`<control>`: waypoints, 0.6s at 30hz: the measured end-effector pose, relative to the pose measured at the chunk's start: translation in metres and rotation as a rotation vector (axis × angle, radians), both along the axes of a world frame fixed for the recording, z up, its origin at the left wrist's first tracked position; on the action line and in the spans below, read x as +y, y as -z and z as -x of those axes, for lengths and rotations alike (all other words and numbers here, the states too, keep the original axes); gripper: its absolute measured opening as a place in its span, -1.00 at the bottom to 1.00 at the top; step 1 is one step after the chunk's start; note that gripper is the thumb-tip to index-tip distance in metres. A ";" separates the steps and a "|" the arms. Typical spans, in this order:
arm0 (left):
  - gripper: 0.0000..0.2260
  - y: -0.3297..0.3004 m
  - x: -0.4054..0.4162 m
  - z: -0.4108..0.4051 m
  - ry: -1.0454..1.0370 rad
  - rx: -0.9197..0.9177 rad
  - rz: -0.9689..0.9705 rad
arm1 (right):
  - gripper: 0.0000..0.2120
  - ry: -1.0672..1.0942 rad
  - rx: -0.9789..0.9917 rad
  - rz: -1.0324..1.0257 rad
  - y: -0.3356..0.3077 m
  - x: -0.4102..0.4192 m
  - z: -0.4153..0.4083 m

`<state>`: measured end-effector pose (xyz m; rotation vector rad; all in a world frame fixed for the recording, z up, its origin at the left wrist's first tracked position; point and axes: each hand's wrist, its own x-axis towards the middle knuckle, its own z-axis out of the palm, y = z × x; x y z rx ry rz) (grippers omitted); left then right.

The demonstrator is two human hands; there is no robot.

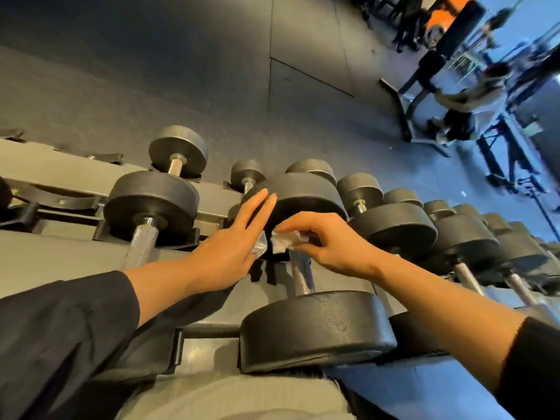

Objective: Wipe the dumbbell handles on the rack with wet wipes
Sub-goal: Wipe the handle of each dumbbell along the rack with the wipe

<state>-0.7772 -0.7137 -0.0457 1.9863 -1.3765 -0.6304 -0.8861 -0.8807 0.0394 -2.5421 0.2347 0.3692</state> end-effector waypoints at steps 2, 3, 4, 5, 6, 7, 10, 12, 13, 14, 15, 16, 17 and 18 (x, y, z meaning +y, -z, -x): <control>-0.12 0.001 0.000 -0.003 0.007 0.003 0.012 | -0.64 -0.150 0.104 0.204 0.006 0.003 -0.008; -0.12 0.000 0.001 -0.004 0.010 0.006 0.015 | -0.64 -0.214 0.154 0.270 0.008 0.004 -0.009; -0.12 0.000 0.001 -0.006 0.014 0.010 0.019 | -0.65 -0.253 0.194 0.308 0.010 0.005 -0.009; -0.12 0.000 0.001 -0.008 0.021 0.014 0.027 | -0.66 -0.272 0.217 0.326 0.010 0.006 -0.007; -0.12 0.000 0.002 -0.009 0.029 0.019 0.037 | -0.67 -0.276 0.227 0.328 0.010 0.005 -0.003; -0.12 0.001 0.002 -0.010 0.039 0.025 0.046 | -0.68 -0.262 0.228 0.310 0.009 0.005 0.000; -0.12 0.003 0.002 -0.012 0.052 0.042 0.056 | -0.66 -0.174 0.251 0.211 0.003 0.004 0.009; -0.12 0.004 0.001 -0.011 0.050 0.047 0.060 | -0.65 -0.150 0.272 0.179 0.000 0.003 0.012; -0.12 0.004 0.001 -0.011 0.051 0.050 0.062 | -0.65 -0.141 0.286 0.159 -0.001 0.002 0.014; -0.12 0.004 0.001 -0.010 0.051 0.051 0.063 | -0.65 -0.133 0.301 0.132 -0.002 0.002 0.017; -0.12 0.005 0.001 -0.010 0.049 0.048 0.064 | -0.66 -0.126 0.317 0.100 -0.002 0.000 0.019; -0.12 0.005 0.001 -0.010 0.048 0.043 0.066 | -0.68 -0.120 0.328 0.065 -0.002 -0.001 0.021; -0.12 0.005 0.001 -0.009 0.048 0.037 0.069 | -0.70 -0.109 0.337 0.030 -0.002 -0.001 0.023; -0.13 0.005 0.001 -0.009 0.048 0.032 0.071 | -0.71 -0.092 0.351 -0.008 -0.002 -0.002 0.023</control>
